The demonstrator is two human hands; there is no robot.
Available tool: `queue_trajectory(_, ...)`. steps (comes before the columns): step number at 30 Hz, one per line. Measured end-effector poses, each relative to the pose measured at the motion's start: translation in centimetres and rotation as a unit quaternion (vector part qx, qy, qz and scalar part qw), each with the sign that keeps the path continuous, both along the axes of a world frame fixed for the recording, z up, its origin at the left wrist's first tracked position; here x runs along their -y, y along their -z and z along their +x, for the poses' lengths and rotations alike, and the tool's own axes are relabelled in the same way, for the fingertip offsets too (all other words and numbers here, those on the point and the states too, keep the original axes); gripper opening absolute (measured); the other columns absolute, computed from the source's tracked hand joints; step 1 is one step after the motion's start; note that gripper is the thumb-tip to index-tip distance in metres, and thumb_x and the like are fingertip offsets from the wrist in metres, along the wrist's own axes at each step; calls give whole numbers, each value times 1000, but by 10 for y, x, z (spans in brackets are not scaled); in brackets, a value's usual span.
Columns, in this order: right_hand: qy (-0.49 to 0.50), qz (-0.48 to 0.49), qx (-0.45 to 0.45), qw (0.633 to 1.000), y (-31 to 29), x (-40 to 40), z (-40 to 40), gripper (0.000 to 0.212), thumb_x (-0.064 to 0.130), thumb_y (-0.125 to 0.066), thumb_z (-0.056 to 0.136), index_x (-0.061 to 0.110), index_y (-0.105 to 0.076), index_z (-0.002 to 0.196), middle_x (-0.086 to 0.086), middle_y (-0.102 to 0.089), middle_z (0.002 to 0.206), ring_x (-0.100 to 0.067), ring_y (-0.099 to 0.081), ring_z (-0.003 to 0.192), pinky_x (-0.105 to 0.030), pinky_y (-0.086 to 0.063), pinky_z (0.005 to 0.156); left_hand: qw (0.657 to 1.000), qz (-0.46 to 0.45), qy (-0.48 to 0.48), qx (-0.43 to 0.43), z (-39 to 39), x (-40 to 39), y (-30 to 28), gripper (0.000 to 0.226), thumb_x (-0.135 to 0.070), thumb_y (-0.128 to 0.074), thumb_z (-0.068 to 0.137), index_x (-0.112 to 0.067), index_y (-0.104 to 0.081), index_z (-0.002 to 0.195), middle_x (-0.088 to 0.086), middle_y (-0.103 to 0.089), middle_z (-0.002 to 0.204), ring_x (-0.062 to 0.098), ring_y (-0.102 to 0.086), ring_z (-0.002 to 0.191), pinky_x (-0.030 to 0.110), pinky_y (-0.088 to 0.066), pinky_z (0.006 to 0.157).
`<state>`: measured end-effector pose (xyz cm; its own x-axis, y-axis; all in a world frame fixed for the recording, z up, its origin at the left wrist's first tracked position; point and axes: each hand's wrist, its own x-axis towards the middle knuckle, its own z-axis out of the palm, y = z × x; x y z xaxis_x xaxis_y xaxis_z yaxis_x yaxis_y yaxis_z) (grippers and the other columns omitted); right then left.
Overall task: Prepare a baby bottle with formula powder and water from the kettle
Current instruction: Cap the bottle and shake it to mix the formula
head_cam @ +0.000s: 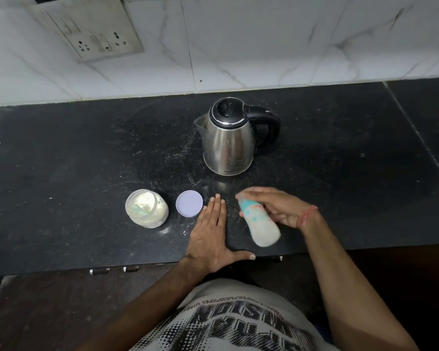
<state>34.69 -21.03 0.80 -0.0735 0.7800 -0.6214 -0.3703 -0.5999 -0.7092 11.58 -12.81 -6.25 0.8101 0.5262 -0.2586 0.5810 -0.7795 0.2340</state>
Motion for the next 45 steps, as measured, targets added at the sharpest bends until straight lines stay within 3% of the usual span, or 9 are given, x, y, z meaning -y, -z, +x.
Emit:
queue_trajectory(8,-140,-14,-41,989,0,12,-1,45,30,-63,110,-1,-66,143,-24,-78,104,-24,-79,80,-32,-66,62,1000,-1,0,-6,1,1,-4,170,-120,-39,66,-3,15,177,15,32,183,25,31,171,40,16,139)
queue_trajectory(13,-61,-8,24,998,8,12,4,36,38,-70,106,19,-74,137,-28,-78,124,-28,-73,88,-16,-40,40,1000,-4,2,-10,2,1,-3,171,-121,-37,64,-3,14,177,15,31,184,25,31,171,40,17,139)
queue_trajectory(16,-61,15,-23,998,9,13,2,37,36,-66,108,17,-73,139,-28,-77,121,-28,-78,93,-27,-57,57,1000,1,6,-13,2,0,-2,171,-121,-34,64,-2,14,177,16,30,184,26,31,171,42,14,141)
queue_trajectory(19,2,11,-2,1000,13,13,8,40,41,-73,104,19,-75,138,-25,-79,123,-42,-76,116,-28,-53,66,1000,1,3,-20,3,1,-2,172,-122,-34,64,-2,15,177,16,31,184,27,31,171,45,10,142)
queue_trajectory(22,-88,11,-44,995,1,15,2,43,29,-61,112,1,-63,145,-28,-74,112,-25,-80,90,-33,-65,64,1000,-11,4,-13,3,1,-2,172,-121,-37,64,-3,15,177,15,31,184,26,31,171,44,9,142)
queue_trajectory(24,-31,-8,-50,998,-4,14,0,42,27,-59,114,-2,-65,144,-28,-72,112,-23,-79,83,-34,-66,62,1000,-10,-1,-13,3,1,0,173,-121,-38,63,-2,14,177,15,30,184,26,30,171,45,8,142)
queue_trajectory(31,10,-2,0,1000,8,9,0,45,41,-73,102,12,-76,136,-30,-77,120,-30,-81,94,-39,-61,72,1000,-3,3,-17,3,0,1,173,-121,-36,63,-2,14,177,16,29,184,27,30,171,44,10,142)
queue_trajectory(34,-68,-2,-12,998,4,10,-4,41,33,-64,110,5,-70,140,-29,-77,117,-29,-78,92,-32,-63,61,1000,-7,2,-6,3,-1,2,172,-121,-37,63,-3,13,177,15,30,184,26,30,171,44,9,142)
queue_trajectory(45,110,16,-47,993,10,8,-6,35,25,-60,112,4,-71,138,-28,-77,114,-22,-82,76,-28,-64,55,1000,7,9,-16,2,0,1,172,-121,-35,64,0,12,177,18,28,185,29,28,172,44,13,141)
